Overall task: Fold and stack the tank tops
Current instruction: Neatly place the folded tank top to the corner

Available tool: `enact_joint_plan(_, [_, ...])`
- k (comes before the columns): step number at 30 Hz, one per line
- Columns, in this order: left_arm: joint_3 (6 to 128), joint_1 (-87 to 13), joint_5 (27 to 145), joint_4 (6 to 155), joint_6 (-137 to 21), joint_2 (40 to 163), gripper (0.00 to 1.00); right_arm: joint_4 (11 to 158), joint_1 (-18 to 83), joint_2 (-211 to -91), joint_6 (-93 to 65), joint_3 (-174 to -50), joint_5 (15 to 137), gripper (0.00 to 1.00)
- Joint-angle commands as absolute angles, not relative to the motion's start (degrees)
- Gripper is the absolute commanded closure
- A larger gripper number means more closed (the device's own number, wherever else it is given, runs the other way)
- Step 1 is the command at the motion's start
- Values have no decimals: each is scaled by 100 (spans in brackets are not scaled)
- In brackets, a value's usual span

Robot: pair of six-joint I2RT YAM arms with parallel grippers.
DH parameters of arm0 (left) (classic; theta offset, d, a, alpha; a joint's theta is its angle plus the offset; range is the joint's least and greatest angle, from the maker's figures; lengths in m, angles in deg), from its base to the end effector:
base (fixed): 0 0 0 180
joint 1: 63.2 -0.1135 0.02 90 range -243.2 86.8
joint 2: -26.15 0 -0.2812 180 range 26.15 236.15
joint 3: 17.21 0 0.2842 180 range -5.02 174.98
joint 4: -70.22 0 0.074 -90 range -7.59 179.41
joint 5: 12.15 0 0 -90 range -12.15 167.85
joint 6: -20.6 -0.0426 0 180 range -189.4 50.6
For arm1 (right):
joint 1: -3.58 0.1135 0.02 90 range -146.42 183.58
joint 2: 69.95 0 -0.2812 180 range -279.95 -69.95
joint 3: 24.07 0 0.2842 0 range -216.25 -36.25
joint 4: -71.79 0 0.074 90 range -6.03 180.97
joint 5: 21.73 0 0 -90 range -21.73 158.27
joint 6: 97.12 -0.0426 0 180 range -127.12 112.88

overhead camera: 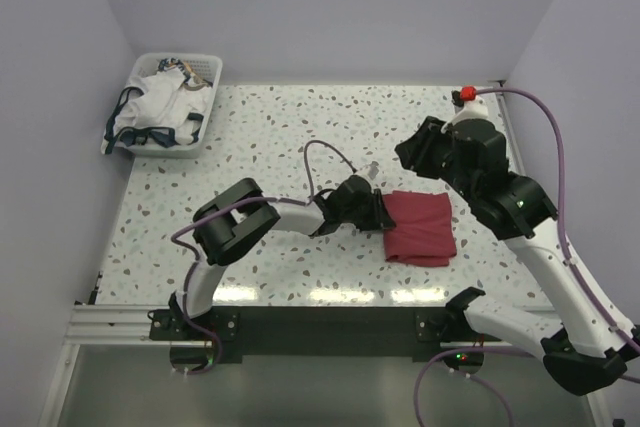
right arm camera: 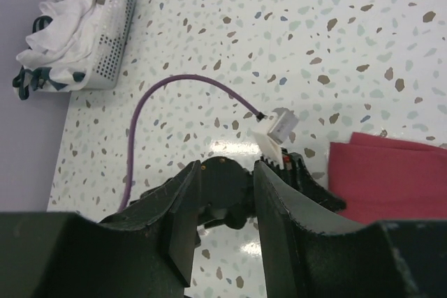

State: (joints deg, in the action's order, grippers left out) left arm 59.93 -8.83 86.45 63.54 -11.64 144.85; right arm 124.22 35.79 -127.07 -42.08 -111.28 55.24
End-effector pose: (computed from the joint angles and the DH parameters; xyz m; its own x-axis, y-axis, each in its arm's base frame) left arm 0.2645 -0.3800 0.1052 -0.9179 -0.1549 -0.3653 0.1851 0.6472 -0.7395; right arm 0.1913 0.1092 0.4482 -0.4600 0.3700 -0.8071 -0.0967 0.8828 0.4598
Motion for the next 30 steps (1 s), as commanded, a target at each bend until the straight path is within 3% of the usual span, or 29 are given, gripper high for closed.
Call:
enact_joint_plan(1, [6440,-678,8550,6773,-1052,15086,71,12677,3593,-12611,-4034,-11526,5649,60])
enact_joint_plan(13, [7513,34,8023,6105,-102,16027,72,12686,3593,-12286,-4069,-11281,5957,60])
enact_joint_plan(22, [8883,210,8058,6017,-58,16914,72,12827,3593,-12128,-4008,-11245,5992,60])
enact_joint_plan(30, [9368,324,8093,5772,65,17337,71,12871,3593,-12075,-3964,-11219,6027,60])
